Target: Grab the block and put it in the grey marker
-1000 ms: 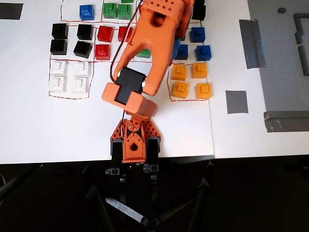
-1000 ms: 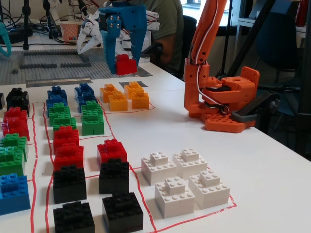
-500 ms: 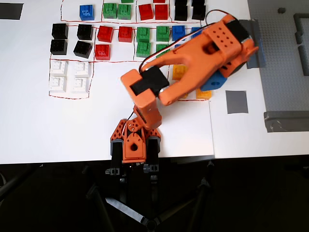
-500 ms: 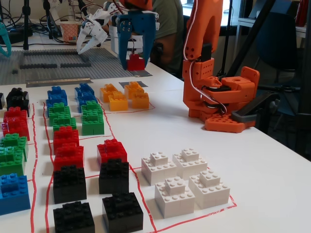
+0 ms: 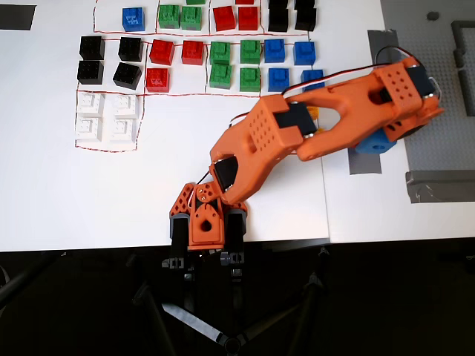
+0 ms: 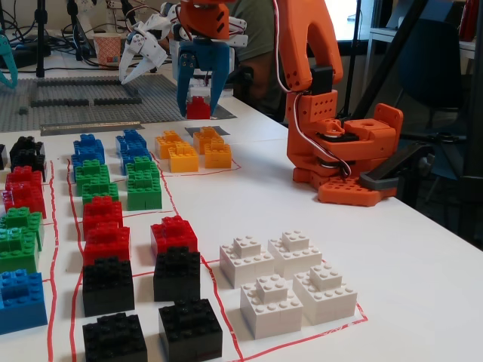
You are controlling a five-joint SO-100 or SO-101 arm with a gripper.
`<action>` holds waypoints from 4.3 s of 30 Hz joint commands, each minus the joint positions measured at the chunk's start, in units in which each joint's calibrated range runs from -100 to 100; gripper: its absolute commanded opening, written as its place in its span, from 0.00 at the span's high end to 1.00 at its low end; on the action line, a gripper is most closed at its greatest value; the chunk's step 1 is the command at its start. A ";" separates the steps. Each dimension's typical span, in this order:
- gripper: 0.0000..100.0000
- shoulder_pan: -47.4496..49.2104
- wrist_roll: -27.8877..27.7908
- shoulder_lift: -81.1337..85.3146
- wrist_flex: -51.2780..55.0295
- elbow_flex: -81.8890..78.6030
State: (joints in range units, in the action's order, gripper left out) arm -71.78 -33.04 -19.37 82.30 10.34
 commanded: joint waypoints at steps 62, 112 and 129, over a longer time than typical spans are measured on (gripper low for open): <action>0.95 13.88 8.64 21.27 17.13 -2.58; 1.00 77.94 40.93 28.87 4.16 -17.29; 1.00 78.11 40.88 28.35 4.24 -16.83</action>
State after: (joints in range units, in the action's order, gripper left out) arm 5.35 7.25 2.05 86.86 -9.26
